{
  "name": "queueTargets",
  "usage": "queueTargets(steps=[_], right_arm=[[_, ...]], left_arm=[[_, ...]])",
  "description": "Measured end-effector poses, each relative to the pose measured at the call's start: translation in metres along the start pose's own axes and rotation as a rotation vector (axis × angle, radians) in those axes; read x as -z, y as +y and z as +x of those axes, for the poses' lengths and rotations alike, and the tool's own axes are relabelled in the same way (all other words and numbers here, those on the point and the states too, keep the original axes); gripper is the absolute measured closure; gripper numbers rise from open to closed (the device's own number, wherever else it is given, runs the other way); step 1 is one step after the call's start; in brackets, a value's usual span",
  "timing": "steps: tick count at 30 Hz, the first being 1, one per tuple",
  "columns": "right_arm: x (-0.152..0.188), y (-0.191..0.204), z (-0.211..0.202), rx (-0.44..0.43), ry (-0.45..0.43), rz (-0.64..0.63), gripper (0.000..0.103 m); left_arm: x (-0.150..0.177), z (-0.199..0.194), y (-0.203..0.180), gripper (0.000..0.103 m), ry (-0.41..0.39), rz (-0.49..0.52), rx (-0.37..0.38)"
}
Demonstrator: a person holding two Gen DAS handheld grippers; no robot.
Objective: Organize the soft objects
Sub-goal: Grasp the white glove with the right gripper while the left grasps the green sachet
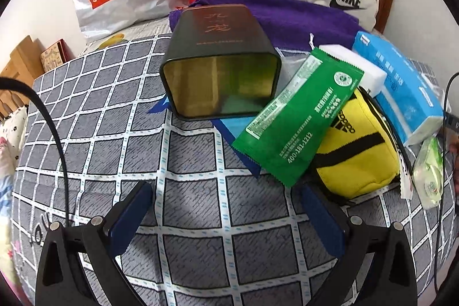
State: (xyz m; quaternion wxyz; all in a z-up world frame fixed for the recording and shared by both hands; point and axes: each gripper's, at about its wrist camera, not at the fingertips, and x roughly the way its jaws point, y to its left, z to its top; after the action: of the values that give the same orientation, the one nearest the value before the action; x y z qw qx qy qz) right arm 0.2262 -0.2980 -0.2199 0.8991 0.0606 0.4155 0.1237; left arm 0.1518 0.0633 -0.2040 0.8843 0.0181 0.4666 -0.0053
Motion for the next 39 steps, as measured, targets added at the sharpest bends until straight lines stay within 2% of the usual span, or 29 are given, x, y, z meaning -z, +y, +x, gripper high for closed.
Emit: queueTargets(steps=[4, 15, 16, 18, 22, 24, 28, 34, 36, 38, 39], right_arm=[[0.000, 0.006, 0.004, 0.017, 0.018, -0.035, 0.023], [0.000, 0.006, 0.004, 0.022, 0.020, -0.044, 0.023], [0.000, 0.006, 0.003, 0.025, 0.019, -0.045, 0.023], [0.000, 0.006, 0.003, 0.029, 0.019, -0.045, 0.024], [0.000, 0.006, 0.003, 0.035, 0.020, -0.048, 0.024], [0.000, 0.006, 0.003, 0.033, 0.020, -0.046, 0.024], [0.000, 0.006, 0.003, 0.032, 0.019, -0.047, 0.024], [-0.001, 0.006, 0.003, 0.032, 0.020, -0.046, 0.024], [-0.001, 0.006, 0.003, 0.031, 0.020, -0.046, 0.024], [-0.001, 0.006, 0.003, 0.032, 0.020, -0.046, 0.024], [-0.001, 0.006, 0.003, 0.032, 0.020, -0.047, 0.024]], left_arm=[[0.002, 0.002, 0.002, 0.000, -0.036, -0.002, 0.010], [0.008, -0.003, 0.002, 0.000, -0.056, 0.007, 0.017], [0.007, -0.004, 0.003, 0.001, -0.054, 0.010, 0.028], [0.004, -0.014, 0.005, 0.001, -0.066, 0.022, 0.096], [-0.016, -0.042, 0.006, 0.000, -0.155, 0.049, 0.212], [-0.027, -0.040, 0.003, 0.000, -0.147, 0.071, 0.238], [-0.044, -0.014, -0.006, 0.001, -0.078, 0.124, 0.227], [-0.043, 0.008, -0.021, 0.001, -0.013, 0.190, 0.261], [-0.044, 0.013, -0.023, 0.013, -0.004, 0.184, 0.279], [-0.045, 0.015, -0.021, 0.044, 0.041, 0.163, 0.359], [-0.046, 0.015, -0.020, 0.050, 0.063, 0.145, 0.410]])
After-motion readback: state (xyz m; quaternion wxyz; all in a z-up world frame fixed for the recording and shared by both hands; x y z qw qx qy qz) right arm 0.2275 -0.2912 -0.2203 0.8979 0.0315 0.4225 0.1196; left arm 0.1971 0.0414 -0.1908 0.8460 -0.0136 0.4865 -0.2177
